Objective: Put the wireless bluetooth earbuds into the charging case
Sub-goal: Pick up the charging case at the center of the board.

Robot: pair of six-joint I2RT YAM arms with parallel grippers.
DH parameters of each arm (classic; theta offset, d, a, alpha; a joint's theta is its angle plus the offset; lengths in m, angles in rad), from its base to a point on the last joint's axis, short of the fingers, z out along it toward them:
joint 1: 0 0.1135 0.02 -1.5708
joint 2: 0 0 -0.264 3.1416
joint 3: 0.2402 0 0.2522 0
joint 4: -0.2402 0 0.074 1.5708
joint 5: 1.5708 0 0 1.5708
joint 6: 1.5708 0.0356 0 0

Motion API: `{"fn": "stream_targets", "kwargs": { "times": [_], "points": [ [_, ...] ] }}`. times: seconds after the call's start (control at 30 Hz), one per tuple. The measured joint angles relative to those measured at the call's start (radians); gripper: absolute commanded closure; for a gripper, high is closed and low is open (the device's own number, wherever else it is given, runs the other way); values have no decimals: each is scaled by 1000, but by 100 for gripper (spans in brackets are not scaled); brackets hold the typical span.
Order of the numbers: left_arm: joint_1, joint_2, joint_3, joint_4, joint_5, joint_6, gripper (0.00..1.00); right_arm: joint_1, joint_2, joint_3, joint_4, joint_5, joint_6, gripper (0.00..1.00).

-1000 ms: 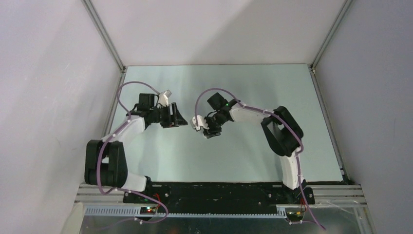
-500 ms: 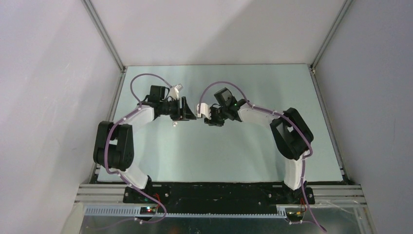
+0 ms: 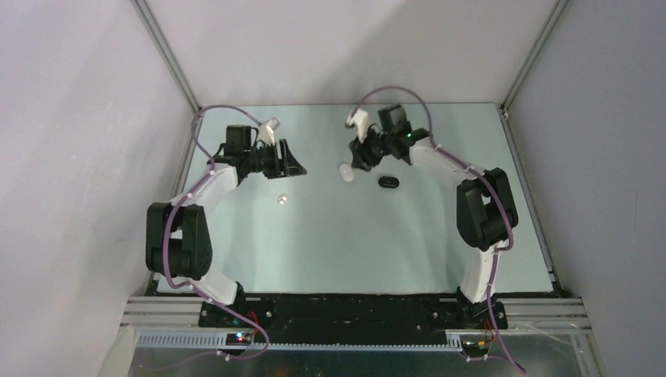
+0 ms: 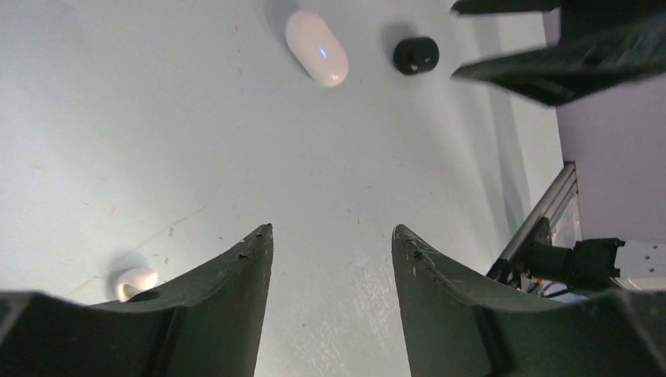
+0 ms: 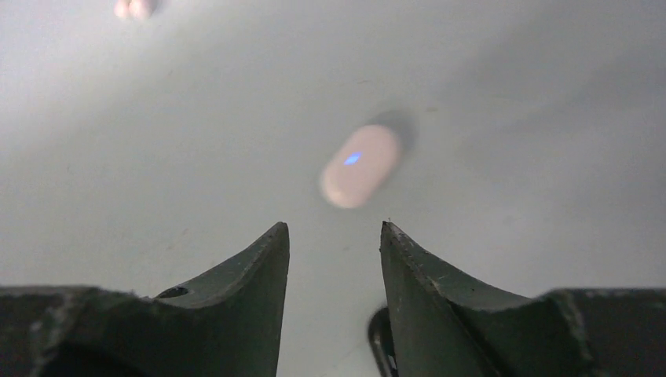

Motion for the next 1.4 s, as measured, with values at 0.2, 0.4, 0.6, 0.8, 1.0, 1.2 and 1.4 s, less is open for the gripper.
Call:
{"fn": "stream_targets", "kwargs": {
  "times": [0.2, 0.4, 0.6, 0.8, 1.0, 1.2, 1.4],
  "points": [
    [18, -22, 41, -16, -29, 11, 38, -82, 53, 140, -2, 43, 237, 39],
    [18, -23, 77, -58, -46, 45, 38, -64, 201, 225, -71, 71, 333, 35],
    [19, -24, 103, -113, -68, 88, 38, -36, 320, 320, -154, 114, 357, 29],
    [25, -25, 107, -148, -84, 107, 38, -24, 348, 371, -177, 125, 367, 28],
    [28, -30, 107, -160, -91, 105, 38, -3, 365, 385, -187, 145, 368, 33],
    [29, -34, 114, -169, -91, 92, 38, 51, 401, 385, -194, 218, 388, 44],
    [29, -36, 117, -172, -91, 65, 39, 92, 416, 399, -193, 267, 388, 63]
  ]
}}
